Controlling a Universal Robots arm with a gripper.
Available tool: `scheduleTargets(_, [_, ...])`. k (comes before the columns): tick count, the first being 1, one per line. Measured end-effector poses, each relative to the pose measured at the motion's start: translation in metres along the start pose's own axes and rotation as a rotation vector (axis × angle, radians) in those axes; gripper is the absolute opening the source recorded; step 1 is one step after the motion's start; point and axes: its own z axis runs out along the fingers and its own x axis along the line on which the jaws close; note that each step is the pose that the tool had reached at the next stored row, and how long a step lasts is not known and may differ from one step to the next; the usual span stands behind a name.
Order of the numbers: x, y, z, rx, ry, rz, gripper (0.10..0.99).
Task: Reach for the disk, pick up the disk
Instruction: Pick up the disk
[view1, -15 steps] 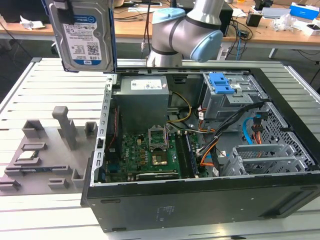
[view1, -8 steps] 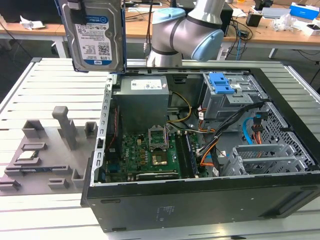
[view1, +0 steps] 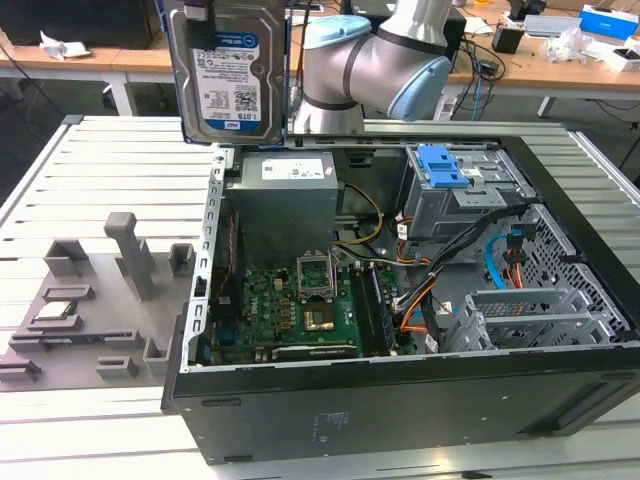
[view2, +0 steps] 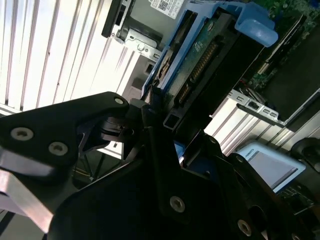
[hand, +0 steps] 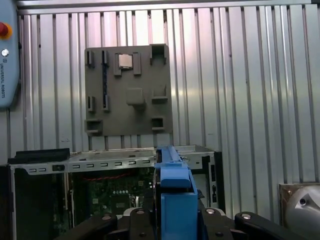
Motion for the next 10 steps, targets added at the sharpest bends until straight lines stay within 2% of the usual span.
scheduleTargets(3, [-0.0010, -0.0182, -0.0011, -0.001, 0.0002, 0.000, 0.365])
scheduleTargets(10, [-0.0024, -0.0447, -0.0027, -0.003, 0.0003, 0.000, 0.365])
